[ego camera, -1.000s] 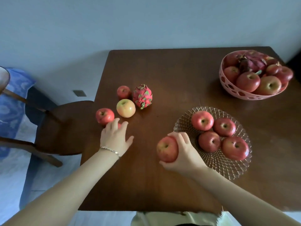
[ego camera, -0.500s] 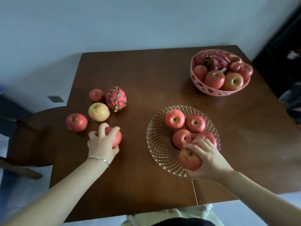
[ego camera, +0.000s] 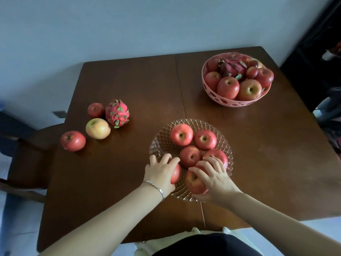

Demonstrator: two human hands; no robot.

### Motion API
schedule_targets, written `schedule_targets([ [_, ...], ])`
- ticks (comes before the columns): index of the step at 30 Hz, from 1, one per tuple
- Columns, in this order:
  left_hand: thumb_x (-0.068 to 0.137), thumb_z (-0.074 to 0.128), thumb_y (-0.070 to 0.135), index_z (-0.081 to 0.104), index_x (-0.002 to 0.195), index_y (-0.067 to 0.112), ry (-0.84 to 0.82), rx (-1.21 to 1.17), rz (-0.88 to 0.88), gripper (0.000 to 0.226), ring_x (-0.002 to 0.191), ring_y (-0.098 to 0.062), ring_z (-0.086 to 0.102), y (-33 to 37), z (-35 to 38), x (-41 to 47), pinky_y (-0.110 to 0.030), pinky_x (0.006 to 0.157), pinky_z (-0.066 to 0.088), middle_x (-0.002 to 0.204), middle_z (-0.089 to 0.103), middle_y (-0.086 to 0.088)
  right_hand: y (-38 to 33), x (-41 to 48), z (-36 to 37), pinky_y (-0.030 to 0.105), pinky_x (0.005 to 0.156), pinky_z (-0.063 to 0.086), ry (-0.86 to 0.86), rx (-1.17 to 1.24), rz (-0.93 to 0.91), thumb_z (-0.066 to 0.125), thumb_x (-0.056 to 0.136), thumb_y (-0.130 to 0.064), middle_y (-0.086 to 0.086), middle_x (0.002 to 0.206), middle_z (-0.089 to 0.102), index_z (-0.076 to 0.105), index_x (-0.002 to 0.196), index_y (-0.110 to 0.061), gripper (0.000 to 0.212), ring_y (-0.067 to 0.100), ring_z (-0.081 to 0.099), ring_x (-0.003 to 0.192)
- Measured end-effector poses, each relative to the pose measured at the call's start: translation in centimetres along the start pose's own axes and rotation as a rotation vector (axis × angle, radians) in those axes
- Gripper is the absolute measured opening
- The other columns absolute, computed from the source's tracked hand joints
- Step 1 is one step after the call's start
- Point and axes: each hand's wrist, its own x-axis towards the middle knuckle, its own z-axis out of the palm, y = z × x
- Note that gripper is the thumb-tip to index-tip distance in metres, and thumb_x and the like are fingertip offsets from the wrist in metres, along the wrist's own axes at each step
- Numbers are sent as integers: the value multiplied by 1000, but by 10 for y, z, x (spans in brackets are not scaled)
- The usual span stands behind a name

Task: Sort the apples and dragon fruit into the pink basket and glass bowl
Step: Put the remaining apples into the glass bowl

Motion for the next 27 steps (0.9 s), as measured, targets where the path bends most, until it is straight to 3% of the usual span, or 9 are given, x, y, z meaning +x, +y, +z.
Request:
schedule_targets([
  [3, 76, 66, 34, 26, 138, 26, -17, 7, -31, 74, 119, -32, 32, 8, 6, 9, -37, 93, 40, 144, 32, 9, 5, 1, 0, 49, 95, 43, 53, 19, -47, 73, 46, -64, 3, 103, 64, 50, 119, -22, 87, 23, 43, 106],
  [8, 72, 68, 46, 29, 136, 26, -13, -50, -74, 78, 118, -33, 33, 13, 12, 13, -38, 95, 40, 136, 40, 0, 4, -2, 3, 47, 91, 46, 116, 66, -28, 76, 46, -61, 8, 100, 66, 54, 116, -15, 87, 23, 45, 101],
  [12, 74, 67, 37, 24, 140, 34, -103, -150, -99, 79, 120, -33, 30, 6, 6, 11, -36, 100, 39, 134, 39, -6, -2, -3, 4, 47, 90, 48, 132, 85, 103, 66, 51, -66, 8, 92, 70, 69, 103, -8, 77, 23, 45, 101],
  [14, 73, 68, 37, 26, 139, 38, -109, -205, -122, 78, 120, -32, 31, 5, 3, 11, -35, 99, 39, 132, 41, -6, -5, -2, 4, 45, 99, 38, 119, 70, 135, 56, 56, -66, 8, 93, 71, 71, 101, -7, 76, 23, 45, 104],
  [17, 70, 70, 40, 30, 137, 40, -62, -219, -128, 78, 118, -31, 34, 7, 3, 9, -34, 96, 42, 129, 44, -4, -6, -4, 5, 41, 103, 27, 74, 42, 148, 51, 59, -64, 7, 100, 71, 69, 105, -6, 77, 23, 44, 110],
  [24, 63, 77, 44, 38, 130, 37, -30, -366, -133, 78, 114, -25, 50, 10, 3, 5, -29, 90, 41, 121, 45, -3, -1, -4, -1, 48, 101, 38, -26, 86, 124, 54, 54, -66, 7, 106, 56, 59, 114, -16, 79, 26, 42, 108],
  [27, 63, 79, 42, 30, 136, 31, -127, -443, -67, 89, 120, -21, 48, 9, 4, 5, -27, 94, 40, 131, 40, -2, -3, 2, -5, 54, 98, 36, -103, 112, 159, 53, 55, -73, 7, 113, 55, 50, 121, -19, 85, 30, 50, 110],
])
